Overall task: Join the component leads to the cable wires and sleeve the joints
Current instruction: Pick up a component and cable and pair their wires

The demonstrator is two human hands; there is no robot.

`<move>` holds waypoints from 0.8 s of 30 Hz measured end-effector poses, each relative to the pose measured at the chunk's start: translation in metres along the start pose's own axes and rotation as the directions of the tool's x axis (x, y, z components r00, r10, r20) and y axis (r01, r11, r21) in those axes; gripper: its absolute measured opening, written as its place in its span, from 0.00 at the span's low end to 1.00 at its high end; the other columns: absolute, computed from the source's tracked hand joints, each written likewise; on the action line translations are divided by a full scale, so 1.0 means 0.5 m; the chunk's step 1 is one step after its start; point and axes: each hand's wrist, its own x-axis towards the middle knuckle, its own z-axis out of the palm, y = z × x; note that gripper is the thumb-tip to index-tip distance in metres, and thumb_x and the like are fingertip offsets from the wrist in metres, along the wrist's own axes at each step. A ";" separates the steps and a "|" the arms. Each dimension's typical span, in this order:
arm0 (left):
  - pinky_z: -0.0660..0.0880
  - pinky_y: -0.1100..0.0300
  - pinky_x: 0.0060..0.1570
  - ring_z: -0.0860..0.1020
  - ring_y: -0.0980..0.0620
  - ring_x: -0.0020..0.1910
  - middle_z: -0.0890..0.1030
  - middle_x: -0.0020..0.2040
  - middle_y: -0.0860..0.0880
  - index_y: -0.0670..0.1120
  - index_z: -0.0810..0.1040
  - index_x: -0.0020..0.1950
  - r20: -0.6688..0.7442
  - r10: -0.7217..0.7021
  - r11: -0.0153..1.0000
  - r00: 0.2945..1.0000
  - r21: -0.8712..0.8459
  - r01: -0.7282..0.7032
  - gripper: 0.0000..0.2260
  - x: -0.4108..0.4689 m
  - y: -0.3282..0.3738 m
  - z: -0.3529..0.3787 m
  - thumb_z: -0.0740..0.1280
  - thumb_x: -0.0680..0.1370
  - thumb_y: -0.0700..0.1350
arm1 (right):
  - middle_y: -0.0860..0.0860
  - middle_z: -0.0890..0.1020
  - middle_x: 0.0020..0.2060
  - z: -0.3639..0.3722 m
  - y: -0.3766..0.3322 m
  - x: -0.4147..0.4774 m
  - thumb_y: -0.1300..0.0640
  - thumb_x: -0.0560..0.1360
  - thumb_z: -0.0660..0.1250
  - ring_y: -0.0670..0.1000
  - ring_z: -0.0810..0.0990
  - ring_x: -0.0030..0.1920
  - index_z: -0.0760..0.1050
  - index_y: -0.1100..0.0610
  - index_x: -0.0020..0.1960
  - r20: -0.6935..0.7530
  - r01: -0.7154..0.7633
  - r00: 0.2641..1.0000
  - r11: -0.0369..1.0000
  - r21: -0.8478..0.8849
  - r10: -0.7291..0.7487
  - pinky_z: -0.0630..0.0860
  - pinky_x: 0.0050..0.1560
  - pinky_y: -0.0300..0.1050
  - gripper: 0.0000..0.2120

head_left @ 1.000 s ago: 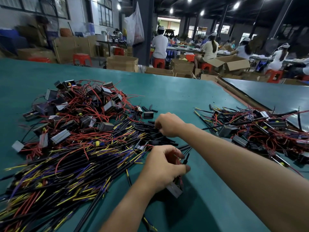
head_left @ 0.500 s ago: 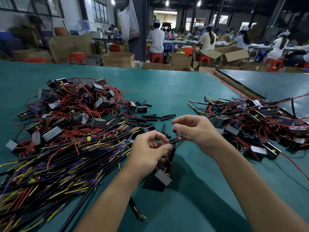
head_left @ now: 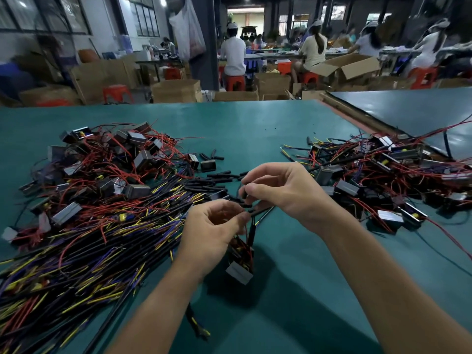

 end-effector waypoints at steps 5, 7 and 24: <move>0.74 0.61 0.37 0.77 0.57 0.33 0.83 0.35 0.52 0.49 0.85 0.38 -0.117 0.193 0.960 0.974 0.227 -0.163 0.05 0.003 -0.003 -0.006 0.75 0.72 0.40 | 0.59 0.86 0.40 0.002 0.004 0.004 0.67 0.75 0.71 0.50 0.82 0.37 0.81 0.58 0.43 -0.034 0.004 0.999 0.997 -0.075 -0.006 0.81 0.39 0.43 0.05; 0.74 0.65 0.36 0.78 0.60 0.33 0.84 0.35 0.53 0.49 0.85 0.38 -0.120 0.215 0.957 0.969 0.224 -0.184 0.06 0.003 0.003 -0.004 0.74 0.72 0.39 | 0.59 0.85 0.38 -0.001 0.006 0.004 0.67 0.74 0.71 0.50 0.82 0.36 0.81 0.58 0.42 -0.041 0.006 0.999 0.997 -0.074 -0.009 0.81 0.38 0.43 0.05; 0.78 0.64 0.34 0.80 0.51 0.33 0.84 0.36 0.43 0.42 0.83 0.41 -0.050 -0.035 0.978 0.998 -0.206 0.025 0.04 -0.001 0.019 -0.006 0.72 0.72 0.34 | 0.50 0.81 0.28 0.000 0.021 0.005 0.68 0.72 0.72 0.46 0.75 0.28 0.82 0.60 0.43 0.103 0.019 0.995 0.993 -0.117 -0.007 0.75 0.32 0.37 0.05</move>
